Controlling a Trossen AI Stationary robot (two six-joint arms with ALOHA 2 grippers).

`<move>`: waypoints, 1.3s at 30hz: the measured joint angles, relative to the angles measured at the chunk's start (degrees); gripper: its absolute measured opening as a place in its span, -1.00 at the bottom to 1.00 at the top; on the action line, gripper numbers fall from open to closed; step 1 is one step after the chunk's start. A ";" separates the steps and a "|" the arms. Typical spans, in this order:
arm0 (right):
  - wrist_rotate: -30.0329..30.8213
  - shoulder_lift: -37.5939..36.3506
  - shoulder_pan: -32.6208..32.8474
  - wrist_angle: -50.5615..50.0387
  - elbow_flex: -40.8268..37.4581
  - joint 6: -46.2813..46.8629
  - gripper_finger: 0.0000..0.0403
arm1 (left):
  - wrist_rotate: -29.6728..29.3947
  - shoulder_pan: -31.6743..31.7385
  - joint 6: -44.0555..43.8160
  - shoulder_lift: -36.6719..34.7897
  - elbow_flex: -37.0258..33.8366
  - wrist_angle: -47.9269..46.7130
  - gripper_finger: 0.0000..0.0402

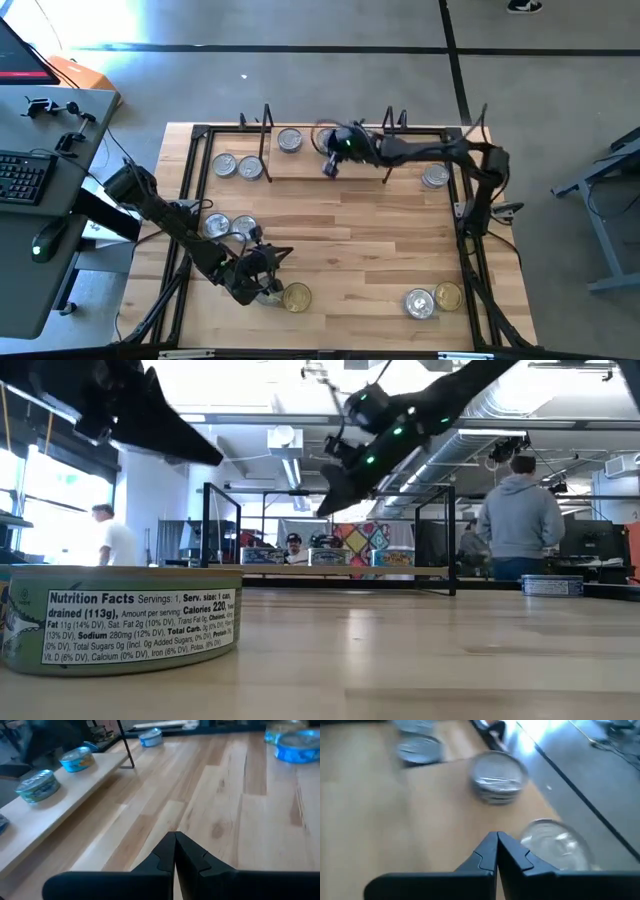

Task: Stack canned seafood by type on shelf
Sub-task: Adjust the blue tuna can on the shelf

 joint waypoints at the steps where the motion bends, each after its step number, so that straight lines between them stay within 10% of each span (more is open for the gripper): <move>1: 0.00 -1.66 1.57 1.19 -2.37 0.75 -1.00 | 0.01 0.64 -0.01 -0.89 0.00 -0.23 -1.00; 11: 9.81 -12.56 19.20 6.94 -21.27 10.35 -1.00 | 16.26 21.91 8.50 -9.72 2.33 -3.00 -1.00; 23: 22.95 -14.31 33.01 20.01 -34.95 25.12 -1.00 | 32.74 56.64 21.71 4.44 29.19 -28.15 -1.00; 39: 23.65 -14.31 34.74 20.74 -34.94 24.91 -1.00 | 33.49 66.82 25.51 17.67 32.17 -31.90 -1.00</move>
